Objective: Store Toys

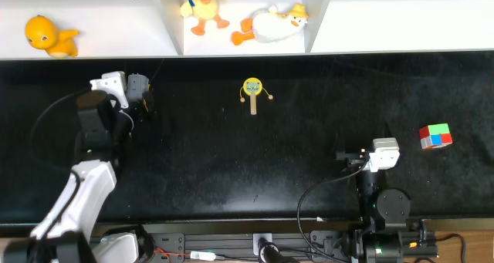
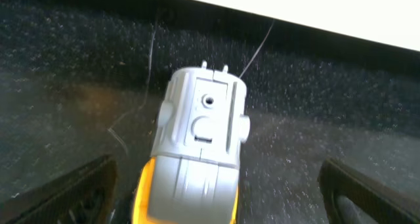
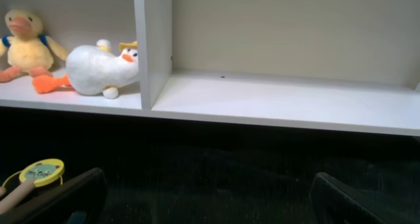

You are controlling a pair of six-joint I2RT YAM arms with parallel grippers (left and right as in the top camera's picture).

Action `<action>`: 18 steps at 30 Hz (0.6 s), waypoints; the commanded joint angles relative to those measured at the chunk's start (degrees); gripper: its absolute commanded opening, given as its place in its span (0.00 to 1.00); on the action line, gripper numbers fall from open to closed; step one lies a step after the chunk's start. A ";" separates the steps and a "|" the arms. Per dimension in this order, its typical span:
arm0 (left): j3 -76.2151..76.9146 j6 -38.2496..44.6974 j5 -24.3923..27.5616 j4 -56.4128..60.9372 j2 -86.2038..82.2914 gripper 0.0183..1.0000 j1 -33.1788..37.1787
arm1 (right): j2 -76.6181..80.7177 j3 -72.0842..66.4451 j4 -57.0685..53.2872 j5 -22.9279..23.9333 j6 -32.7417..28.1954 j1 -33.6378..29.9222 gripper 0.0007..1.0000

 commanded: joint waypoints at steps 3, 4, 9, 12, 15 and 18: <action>2.95 2.91 -0.94 2.03 8.74 1.00 -1.31 | -0.52 -0.74 0.26 0.39 0.24 -0.11 1.00; 3.41 2.91 -1.60 2.05 9.53 1.00 -1.42 | -0.52 -0.74 0.24 0.39 0.24 -0.11 1.00; 4.94 4.26 -4.15 2.03 12.24 0.98 -1.40 | -0.52 -0.74 0.24 0.39 0.24 -0.11 1.00; 4.96 5.55 -4.15 1.70 12.33 0.86 -1.40 | -0.52 -0.74 0.24 0.39 0.22 -0.11 1.00; 4.96 5.68 -4.55 0.74 12.33 0.68 -1.40 | -0.52 -0.74 0.24 0.39 0.24 -0.11 0.99; 4.96 5.68 -4.52 0.20 12.31 0.57 -1.40 | -0.52 -0.74 0.26 0.39 0.22 -0.11 0.99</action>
